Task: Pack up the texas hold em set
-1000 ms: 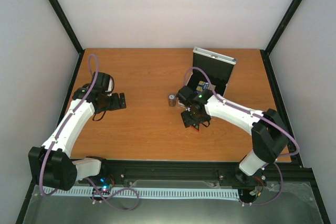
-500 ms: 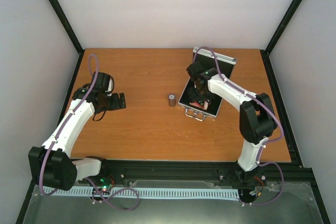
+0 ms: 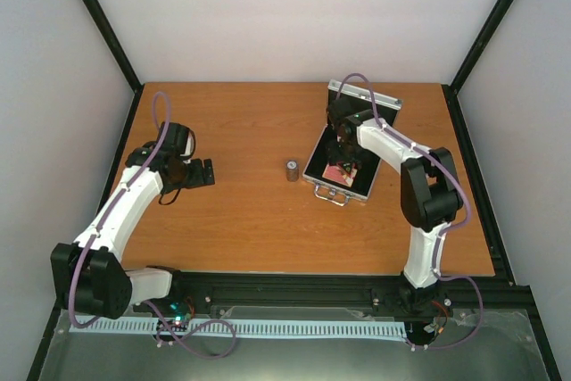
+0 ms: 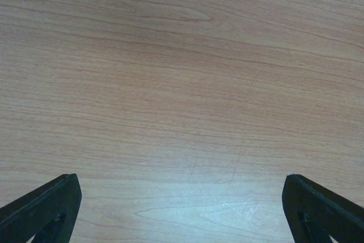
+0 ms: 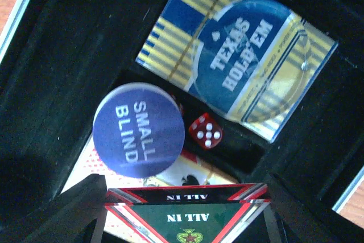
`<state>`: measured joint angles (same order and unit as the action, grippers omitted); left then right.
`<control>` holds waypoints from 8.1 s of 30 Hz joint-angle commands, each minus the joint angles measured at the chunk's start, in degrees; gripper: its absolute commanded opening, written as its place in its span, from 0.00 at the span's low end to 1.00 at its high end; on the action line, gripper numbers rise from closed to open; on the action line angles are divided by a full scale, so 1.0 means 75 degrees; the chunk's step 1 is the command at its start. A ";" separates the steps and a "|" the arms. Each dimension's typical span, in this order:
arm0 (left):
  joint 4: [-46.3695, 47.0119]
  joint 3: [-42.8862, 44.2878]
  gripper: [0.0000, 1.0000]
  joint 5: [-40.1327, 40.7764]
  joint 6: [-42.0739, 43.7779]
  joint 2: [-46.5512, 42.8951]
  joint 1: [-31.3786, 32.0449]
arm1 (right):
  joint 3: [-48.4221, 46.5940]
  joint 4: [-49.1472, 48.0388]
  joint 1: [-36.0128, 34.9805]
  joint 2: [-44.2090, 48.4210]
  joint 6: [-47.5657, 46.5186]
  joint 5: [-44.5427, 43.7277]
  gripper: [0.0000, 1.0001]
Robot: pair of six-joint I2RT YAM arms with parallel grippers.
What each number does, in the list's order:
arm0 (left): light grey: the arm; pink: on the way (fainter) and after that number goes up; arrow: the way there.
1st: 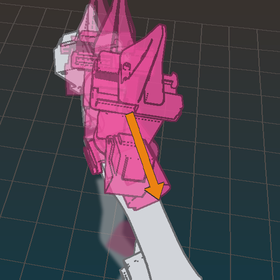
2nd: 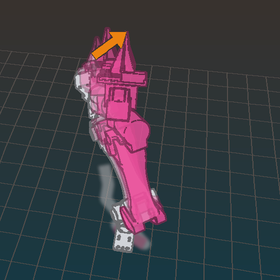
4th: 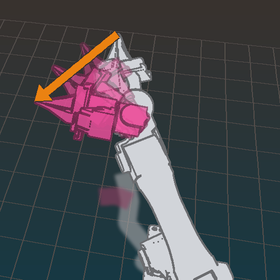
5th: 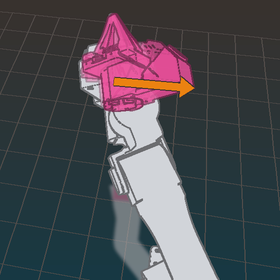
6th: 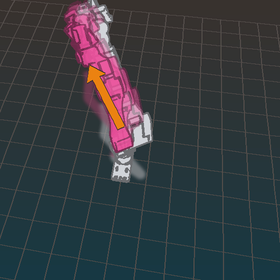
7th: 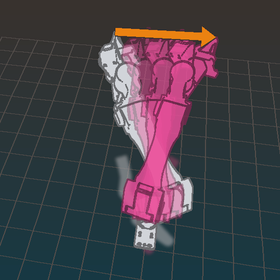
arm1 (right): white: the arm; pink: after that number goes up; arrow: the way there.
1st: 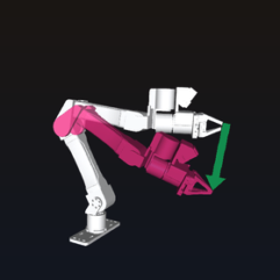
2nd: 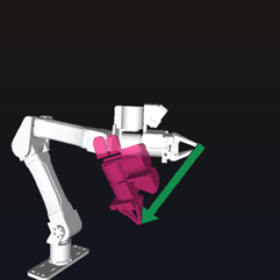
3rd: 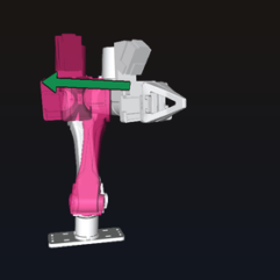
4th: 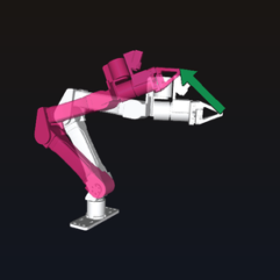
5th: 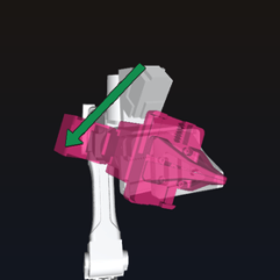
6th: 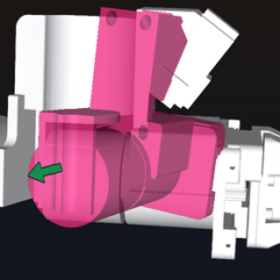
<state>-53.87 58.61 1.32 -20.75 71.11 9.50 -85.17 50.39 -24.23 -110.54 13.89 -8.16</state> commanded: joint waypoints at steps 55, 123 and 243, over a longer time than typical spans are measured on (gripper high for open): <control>0.0104 0.0068 1.00 0.0070 -0.0016 0.0069 0.0035 | -0.0138 -0.0099 0.0191 -0.0509 0.0224 -0.0314 0.84; 0.0191 -0.0045 1.00 0.0053 -0.0073 0.0115 0.0033 | -0.3874 0.1791 -0.2094 -0.2583 -0.0621 0.1134 0.82; 0.0517 0.0494 1.00 -0.0047 -0.0053 0.1141 0.0033 | 0.2633 -0.3244 0.0102 0.0353 -0.0051 -0.4242 0.57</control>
<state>-50.59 60.23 0.49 -21.52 79.68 9.50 -66.94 24.08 -24.18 -107.81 10.96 -37.19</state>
